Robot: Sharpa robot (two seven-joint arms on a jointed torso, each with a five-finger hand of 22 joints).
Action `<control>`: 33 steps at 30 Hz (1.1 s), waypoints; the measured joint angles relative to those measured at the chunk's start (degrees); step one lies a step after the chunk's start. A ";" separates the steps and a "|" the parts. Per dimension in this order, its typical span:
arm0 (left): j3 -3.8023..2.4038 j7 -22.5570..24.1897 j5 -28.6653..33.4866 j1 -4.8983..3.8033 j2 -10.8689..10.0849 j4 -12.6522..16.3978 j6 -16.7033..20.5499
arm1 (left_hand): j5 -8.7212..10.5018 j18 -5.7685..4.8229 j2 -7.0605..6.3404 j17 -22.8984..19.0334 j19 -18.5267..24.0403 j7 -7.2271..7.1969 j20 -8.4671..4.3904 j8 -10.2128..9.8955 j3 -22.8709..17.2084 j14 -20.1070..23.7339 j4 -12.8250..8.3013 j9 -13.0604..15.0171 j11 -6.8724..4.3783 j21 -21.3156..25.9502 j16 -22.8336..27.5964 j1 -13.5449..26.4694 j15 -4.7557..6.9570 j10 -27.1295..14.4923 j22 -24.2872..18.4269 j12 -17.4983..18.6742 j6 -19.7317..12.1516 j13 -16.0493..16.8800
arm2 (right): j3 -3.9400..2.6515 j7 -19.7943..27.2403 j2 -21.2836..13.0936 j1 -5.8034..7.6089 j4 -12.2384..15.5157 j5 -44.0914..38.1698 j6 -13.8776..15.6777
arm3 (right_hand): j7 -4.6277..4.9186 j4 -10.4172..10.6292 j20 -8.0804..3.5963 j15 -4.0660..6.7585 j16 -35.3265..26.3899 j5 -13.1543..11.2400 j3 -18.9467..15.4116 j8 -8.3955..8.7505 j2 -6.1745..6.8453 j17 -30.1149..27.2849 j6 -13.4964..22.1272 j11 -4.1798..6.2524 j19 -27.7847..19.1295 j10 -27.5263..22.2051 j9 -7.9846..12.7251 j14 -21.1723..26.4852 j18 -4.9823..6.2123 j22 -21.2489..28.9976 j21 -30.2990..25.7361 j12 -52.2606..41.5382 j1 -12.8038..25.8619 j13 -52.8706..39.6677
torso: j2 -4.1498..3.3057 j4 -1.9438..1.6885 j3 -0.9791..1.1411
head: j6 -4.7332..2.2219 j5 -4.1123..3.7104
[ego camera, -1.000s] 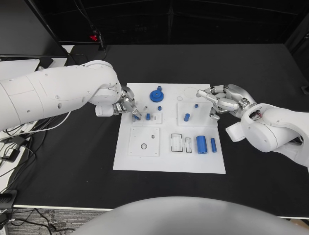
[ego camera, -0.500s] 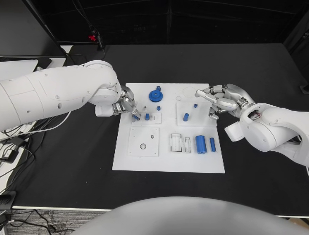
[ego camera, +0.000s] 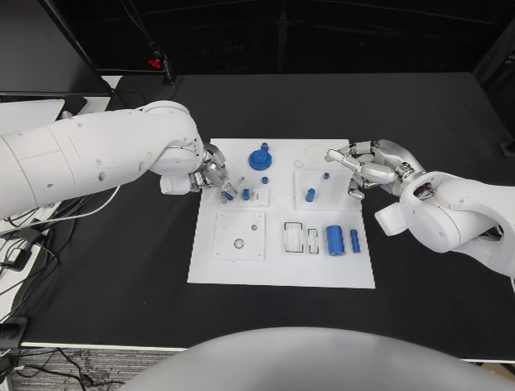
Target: Assemble the parts on the task board
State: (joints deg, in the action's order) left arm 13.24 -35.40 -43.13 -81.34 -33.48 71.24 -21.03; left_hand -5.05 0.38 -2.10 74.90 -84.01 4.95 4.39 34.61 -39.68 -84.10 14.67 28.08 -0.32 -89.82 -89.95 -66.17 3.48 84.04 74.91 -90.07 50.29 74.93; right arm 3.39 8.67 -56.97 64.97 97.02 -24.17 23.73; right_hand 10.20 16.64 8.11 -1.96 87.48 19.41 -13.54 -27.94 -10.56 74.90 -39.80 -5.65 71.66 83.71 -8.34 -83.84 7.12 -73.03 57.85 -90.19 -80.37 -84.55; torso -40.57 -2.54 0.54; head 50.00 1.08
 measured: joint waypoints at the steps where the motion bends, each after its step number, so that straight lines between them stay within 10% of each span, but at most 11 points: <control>1: 0.00 0.00 0.00 0.00 0.00 0.00 -0.01 | 0.00 0.00 0.04 0.00 0.00 0.00 0.00 0.00 0.00 0.00 0.00 0.00 0.00 0.00 0.00 0.04 0.00 0.00 0.00 0.00 0.00 0.00 | 0.00 0.00 0.00 0.00 0.00 0.00 0.00 | 0.00 0.00 0.00 0.00 0.00 0.00 0.00 0.00 0.00 0.00 0.00 0.00 0.00 0.00 0.00 0.00 0.00 0.00 0.00 0.00 0.00 0.00 | 0.00 0.00 0.00 | 0.00 0.00; 16: -0.12 -0.01 0.21 -0.04 0.19 -0.25 -0.27 | 0.30 0.00 0.37 0.00 0.00 1.24 0.00 -4.91 -0.10 0.09 -2.16 -1.90 1.45 0.00 0.00 1.47 -1.14 0.00 0.00 0.00 -1.08 0.00 | 0.00 0.00 -0.02 0.00 0.02 0.00 -0.01 | 0.00 0.00 0.00 0.00 0.00 0.00 0.00 0.00 -0.24 0.00 0.00 0.00 0.00 0.00 0.01 0.00 -0.01 0.00 0.00 -0.03 -0.24 -0.11 | 0.01 0.00 -0.01 | 0.00 0.00; 33: -0.18 -0.41 0.47 -0.08 0.17 -0.22 -0.38 | 1.32 0.00 -0.29 0.00 -0.02 2.44 1.04 -4.93 5.23 0.10 -2.08 -1.91 2.66 0.00 0.00 3.79 -2.15 -0.01 0.00 0.00 -2.28 0.00 | 0.00 0.00 0.00 0.00 -0.03 0.00 -0.01 | 0.00 0.00 0.00 0.00 0.00 0.00 0.00 0.00 -0.24 0.00 0.00 0.00 0.00 0.00 0.04 0.00 0.00 0.00 0.00 -0.14 -0.24 -0.11 | -0.01 -0.01 -0.01 | 0.00 -0.03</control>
State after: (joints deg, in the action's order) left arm 13.06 -35.81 -42.66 -81.42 -33.31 71.02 -21.40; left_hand -3.73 0.38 -2.39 74.90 -84.03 7.39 5.43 29.68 -34.46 -84.00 12.59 26.17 2.34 -89.82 -89.95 -62.38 1.33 84.02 74.91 -90.07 48.00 74.93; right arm 3.39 8.67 -56.97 64.97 96.99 -24.17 23.72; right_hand 10.20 16.64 8.11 -1.96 87.48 19.41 -13.53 -27.94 -10.80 74.90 -39.81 -5.65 71.66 83.71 -8.30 -83.84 7.11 -73.03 57.85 -90.33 -80.61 -84.66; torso -40.58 -2.55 0.53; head 50.00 1.05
